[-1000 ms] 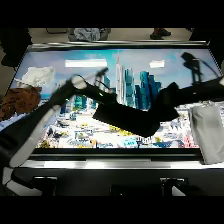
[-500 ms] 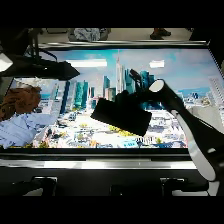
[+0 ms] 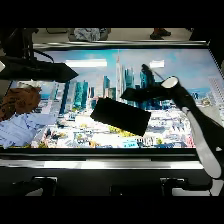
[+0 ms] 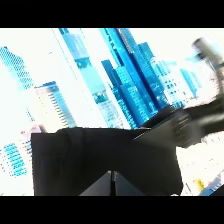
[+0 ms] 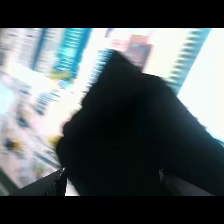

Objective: Fold the shirts.

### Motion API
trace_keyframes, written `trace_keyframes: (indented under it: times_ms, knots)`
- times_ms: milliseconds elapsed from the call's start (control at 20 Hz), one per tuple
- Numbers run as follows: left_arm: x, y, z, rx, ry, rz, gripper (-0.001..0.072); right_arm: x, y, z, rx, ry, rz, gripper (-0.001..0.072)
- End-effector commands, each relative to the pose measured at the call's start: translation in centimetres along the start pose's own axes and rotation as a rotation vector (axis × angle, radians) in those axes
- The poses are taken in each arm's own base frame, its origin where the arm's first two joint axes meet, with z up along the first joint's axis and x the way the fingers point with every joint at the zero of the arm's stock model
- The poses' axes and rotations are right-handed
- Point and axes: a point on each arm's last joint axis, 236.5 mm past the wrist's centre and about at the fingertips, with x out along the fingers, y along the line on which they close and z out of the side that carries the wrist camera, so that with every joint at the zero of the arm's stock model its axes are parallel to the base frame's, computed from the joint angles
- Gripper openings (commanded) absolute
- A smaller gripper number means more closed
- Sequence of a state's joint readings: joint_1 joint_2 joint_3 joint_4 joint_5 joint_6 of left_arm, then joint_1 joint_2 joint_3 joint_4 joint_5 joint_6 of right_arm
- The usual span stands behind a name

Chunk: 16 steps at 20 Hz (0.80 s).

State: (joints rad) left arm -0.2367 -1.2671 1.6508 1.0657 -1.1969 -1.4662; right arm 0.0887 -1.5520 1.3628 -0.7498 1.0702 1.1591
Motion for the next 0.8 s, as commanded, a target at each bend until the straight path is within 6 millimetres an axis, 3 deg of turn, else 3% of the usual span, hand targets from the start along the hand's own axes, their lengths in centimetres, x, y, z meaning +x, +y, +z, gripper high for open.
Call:
trace_keyframes:
  times_ms: [0, 50, 100, 200, 350, 550, 750]
  knots:
    - [0.1, 1.3, -0.5, 0.017, 0.014, 0.052, 0.0032, -8.6, -11.3, -7.1, 0.043, 0.28, -0.36, 0.0675]
    - [0.1, 1.6, -0.5, 0.021, 0.015, 0.065, 0.0032, -10.2, -13.4, -10.2, 0.081, 0.386, -0.411, 0.0675]
    - [0.0, 1.8, -0.5, 0.021, 0.015, 0.069, 0.0032, -10.4, -14.3, -12.8, 0.132, 0.452, -0.409, 0.0675]
    - [0.0, 1.9, -0.5, 0.019, 0.014, 0.07, 0.0032, -6.8, -13.4, -15.4, 0.221, 0.42, -0.284, 0.0675]
    - [0.0, 1.8, -0.5, 0.017, 0.015, 0.068, 0.0032, -1.8, -11.4, -13.7, 0.344, 0.188, -0.103, 0.0674]
    - [0.0, 1.8, -0.5, 0.007, 0.013, 0.067, 0.0032, -0.3, -11.9, -14.1, 0.437, 0.141, -0.085, 0.0562]
    - [0.0, 1.8, -0.4, 0.007, 0.013, 0.067, 0.0032, 0.1, -9.7, -12.7, 0.415, 0.102, 0.032, 0.0507]
